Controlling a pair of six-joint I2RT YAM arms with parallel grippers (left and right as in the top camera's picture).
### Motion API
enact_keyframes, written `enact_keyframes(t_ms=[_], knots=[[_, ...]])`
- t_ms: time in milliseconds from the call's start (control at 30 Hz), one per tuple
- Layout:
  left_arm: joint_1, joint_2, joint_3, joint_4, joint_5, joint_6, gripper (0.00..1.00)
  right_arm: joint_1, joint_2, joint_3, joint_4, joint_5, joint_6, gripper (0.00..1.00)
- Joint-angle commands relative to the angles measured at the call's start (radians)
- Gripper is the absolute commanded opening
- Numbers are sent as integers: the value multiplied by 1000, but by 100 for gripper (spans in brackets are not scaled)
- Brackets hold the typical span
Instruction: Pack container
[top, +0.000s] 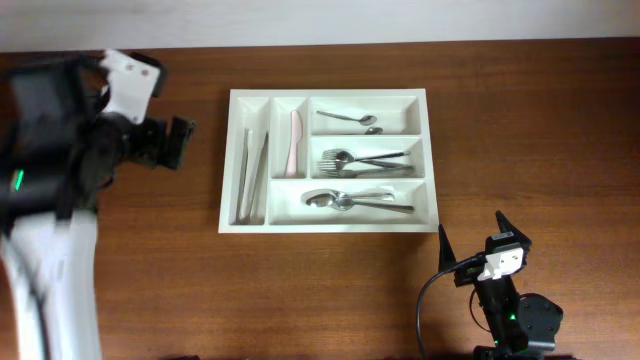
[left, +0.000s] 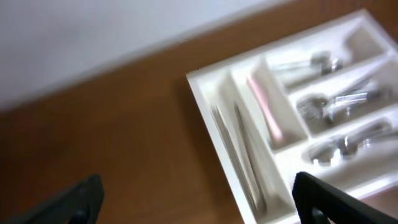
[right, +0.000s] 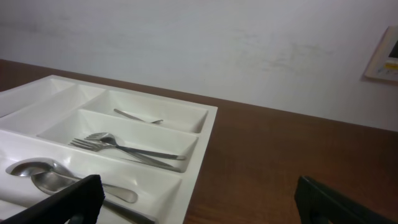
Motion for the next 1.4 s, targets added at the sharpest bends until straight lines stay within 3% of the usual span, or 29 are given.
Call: enact_keyframes(t_ms=[0,300,600,1000,1367], knots=[[2,-175,-117,79,-42,-137,99,7,-9,-5,-5,-10,0,99],[2,-696,-755,487,-49,-240,99,7,-9,-5,-5,-10,0,99],[2,-1085,-1152,660,-48,-341,99,7,-9,-5,-5,-10,0,99],[2,-1345,-1410,761,-48,-341,99,7,-9,-5,-5,-10,0,99],[-3,-1349,-1609,961,-49,-341,99,7,-9,-5,-5,-10,0,99]])
